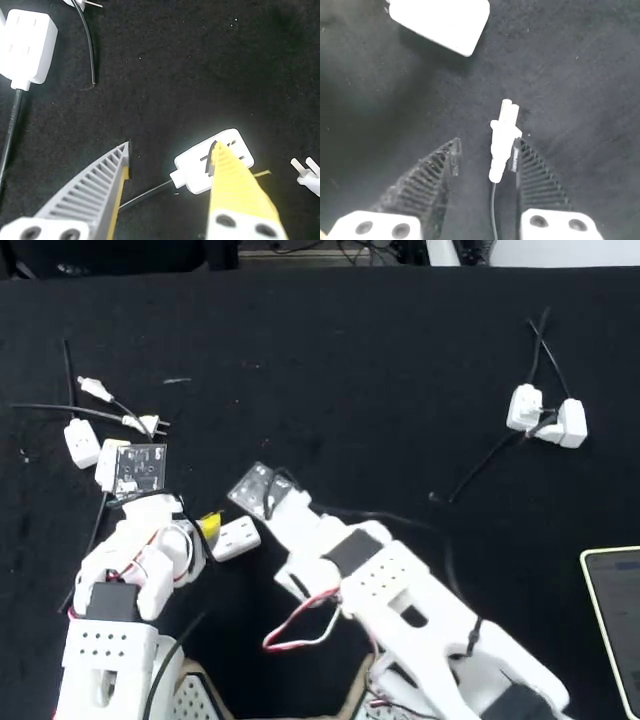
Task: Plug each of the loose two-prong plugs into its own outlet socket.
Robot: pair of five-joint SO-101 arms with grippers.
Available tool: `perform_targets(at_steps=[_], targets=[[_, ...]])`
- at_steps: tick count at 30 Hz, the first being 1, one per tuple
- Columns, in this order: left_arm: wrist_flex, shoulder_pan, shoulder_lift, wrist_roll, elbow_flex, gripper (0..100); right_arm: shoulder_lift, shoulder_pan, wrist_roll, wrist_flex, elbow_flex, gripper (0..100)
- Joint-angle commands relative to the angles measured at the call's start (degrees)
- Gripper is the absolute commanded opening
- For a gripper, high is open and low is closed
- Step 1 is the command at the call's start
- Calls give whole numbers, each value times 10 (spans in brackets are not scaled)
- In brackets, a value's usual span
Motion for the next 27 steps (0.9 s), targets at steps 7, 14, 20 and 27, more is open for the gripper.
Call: perform_targets(at_steps=[7,14,20,27], targets=[[-8,1,-6,-7,-7,263,75,22,-10,-40,-1,156],[-8,1,-6,-7,-7,263,127,46,-9,-97,1,153],[-8,1,-6,-7,-6,263,117,77,-8,-95,5,11],[-8,1,-6,-7,-6,263,13,106,-4,-74,57,11]])
